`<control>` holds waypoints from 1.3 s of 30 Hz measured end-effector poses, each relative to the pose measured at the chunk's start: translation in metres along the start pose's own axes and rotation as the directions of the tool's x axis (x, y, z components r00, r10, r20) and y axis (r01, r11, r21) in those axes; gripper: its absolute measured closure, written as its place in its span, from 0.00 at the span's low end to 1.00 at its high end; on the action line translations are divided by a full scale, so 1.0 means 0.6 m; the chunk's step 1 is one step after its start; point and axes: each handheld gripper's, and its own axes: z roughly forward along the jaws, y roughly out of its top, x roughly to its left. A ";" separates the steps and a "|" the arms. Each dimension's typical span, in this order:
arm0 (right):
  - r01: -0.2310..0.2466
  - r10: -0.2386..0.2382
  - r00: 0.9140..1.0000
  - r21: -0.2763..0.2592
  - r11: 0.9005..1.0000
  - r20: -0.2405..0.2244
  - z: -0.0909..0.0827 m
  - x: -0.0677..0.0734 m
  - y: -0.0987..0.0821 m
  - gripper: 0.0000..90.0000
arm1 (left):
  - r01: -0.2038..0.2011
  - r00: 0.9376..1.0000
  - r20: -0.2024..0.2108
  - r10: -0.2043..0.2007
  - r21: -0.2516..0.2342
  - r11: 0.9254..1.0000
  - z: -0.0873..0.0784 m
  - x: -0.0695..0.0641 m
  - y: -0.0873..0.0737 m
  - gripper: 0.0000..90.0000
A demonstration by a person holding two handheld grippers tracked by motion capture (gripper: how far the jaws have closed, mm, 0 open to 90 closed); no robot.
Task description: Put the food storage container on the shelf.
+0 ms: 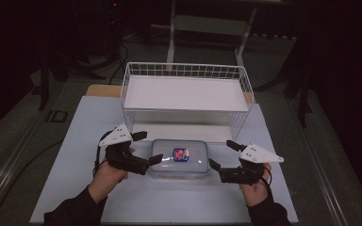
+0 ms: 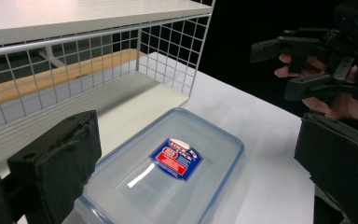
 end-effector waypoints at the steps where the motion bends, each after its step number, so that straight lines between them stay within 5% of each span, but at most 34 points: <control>1: -0.012 0.012 1.000 0.000 1.000 -0.006 0.001 -0.002 -0.001 0.13 | -0.001 1.000 -0.003 0.001 0.002 1.000 0.003 0.001 0.000 0.01; 11: -0.054 0.054 0.998 0.016 0.998 -0.021 0.010 -0.009 -0.016 0.12 | 0.083 0.996 0.002 -0.084 0.087 0.993 0.047 0.028 -0.017 0.01; 15: -0.051 0.051 0.999 0.032 0.998 -0.003 0.018 -0.006 -0.022 0.12 | 0.143 0.990 -0.006 -0.144 0.137 0.980 0.066 0.043 -0.030 0.01; 19: -0.046 0.047 0.999 0.044 0.998 -0.002 0.027 -0.003 -0.030 0.11 | 0.240 0.970 -0.014 -0.241 0.166 0.956 0.076 0.057 -0.046 0.01; 24: -0.049 0.049 0.999 0.072 0.996 0.004 0.039 -0.001 -0.037 0.12 | 0.365 0.929 -0.024 -0.368 0.214 0.906 0.081 0.081 -0.067 0.01; 27: -0.045 0.045 0.999 0.076 0.996 0.000 0.042 0.001 -0.039 0.12 | 0.406 0.912 -0.042 -0.409 0.249 0.879 0.082 0.092 -0.076 0.01; 29: -0.045 0.045 0.999 0.079 0.996 -0.003 0.043 0.002 -0.040 0.12 | 0.447 0.891 -0.049 -0.451 0.267 0.854 0.082 0.100 -0.083 0.01; 31: -0.046 0.046 0.999 0.085 0.995 -0.003 0.045 0.002 -0.041 0.12 | 0.494 0.864 -0.056 -0.500 0.281 0.823 0.082 0.109 -0.090 0.01; 33: -0.048 0.048 0.999 0.093 0.995 -0.004 0.046 0.002 -0.043 0.12 | 0.509 0.855 -0.059 -0.515 0.293 0.810 0.081 0.114 -0.094 0.03; 38: -0.057 0.057 0.998 0.094 0.994 -0.003 0.046 0.000 -0.045 0.12 | 0.576 0.807 -0.084 -0.585 0.333 0.746 0.084 0.131 -0.102 0.11; 39: -0.058 0.059 0.998 0.095 0.994 -0.002 0.045 -0.001 -0.045 0.12 | 0.585 0.800 -0.089 -0.593 0.335 0.739 0.085 0.132 -0.103 0.17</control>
